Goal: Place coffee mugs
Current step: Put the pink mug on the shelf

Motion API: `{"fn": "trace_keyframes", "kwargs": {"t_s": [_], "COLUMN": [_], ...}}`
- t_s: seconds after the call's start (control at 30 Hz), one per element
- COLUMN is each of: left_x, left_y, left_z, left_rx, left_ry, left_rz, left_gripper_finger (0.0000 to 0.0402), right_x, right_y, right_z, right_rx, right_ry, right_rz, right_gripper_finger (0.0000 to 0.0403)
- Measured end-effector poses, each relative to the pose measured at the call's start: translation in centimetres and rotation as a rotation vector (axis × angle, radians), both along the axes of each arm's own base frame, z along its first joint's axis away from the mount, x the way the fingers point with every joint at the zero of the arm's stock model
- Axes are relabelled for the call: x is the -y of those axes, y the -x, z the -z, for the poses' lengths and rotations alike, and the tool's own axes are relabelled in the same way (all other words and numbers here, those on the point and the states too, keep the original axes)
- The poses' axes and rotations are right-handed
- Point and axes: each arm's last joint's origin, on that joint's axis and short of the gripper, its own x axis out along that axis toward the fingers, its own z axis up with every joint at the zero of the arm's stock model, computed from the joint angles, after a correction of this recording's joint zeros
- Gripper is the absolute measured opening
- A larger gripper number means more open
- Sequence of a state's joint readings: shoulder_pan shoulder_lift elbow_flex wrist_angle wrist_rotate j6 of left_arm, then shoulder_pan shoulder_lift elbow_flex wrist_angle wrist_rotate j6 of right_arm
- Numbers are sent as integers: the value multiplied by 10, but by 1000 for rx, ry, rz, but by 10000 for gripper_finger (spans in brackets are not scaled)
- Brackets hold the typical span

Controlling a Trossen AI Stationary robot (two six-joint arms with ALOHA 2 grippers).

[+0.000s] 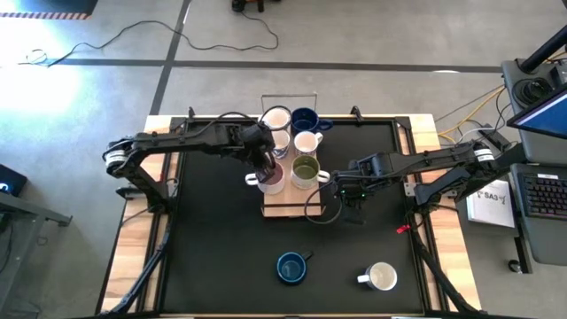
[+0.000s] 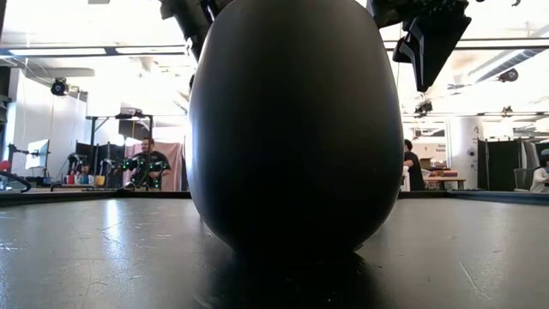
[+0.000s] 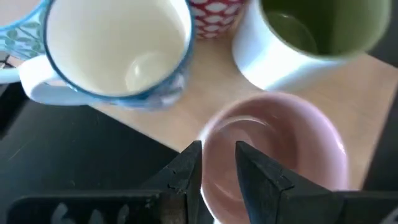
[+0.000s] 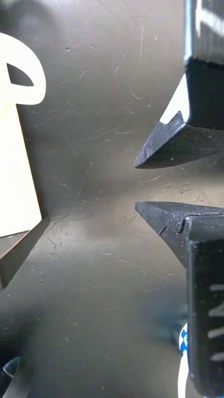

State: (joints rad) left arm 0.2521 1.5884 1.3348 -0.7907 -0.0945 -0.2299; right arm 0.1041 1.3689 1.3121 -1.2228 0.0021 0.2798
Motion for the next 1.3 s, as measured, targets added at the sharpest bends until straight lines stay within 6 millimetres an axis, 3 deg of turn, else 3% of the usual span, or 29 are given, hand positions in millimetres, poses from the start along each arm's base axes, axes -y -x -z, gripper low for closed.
{"fn": "trace_keyframes", "kwargs": {"t_s": [0.3,0.57,0.8,1.3], "left_x": [51,86,87,79], "left_y": [16,29,26,22], "left_z": [-14,1,27,38], "left_rx": [-93,-104,-53,20], "left_ry": [45,61,58,-45], "left_rz": [9,16,7,-33], "left_gripper_finger": [81,79,79,79], "right_x": [0,0,0,0], "right_y": [1,1,1,1], "right_z": [3,4,4,4], "right_rx": [-13,-13,-12,-13], "right_ry": [2,4,2,-1], "right_rz": [-2,-15,-6,9], "right_gripper_finger": [84,84,84,84]}}
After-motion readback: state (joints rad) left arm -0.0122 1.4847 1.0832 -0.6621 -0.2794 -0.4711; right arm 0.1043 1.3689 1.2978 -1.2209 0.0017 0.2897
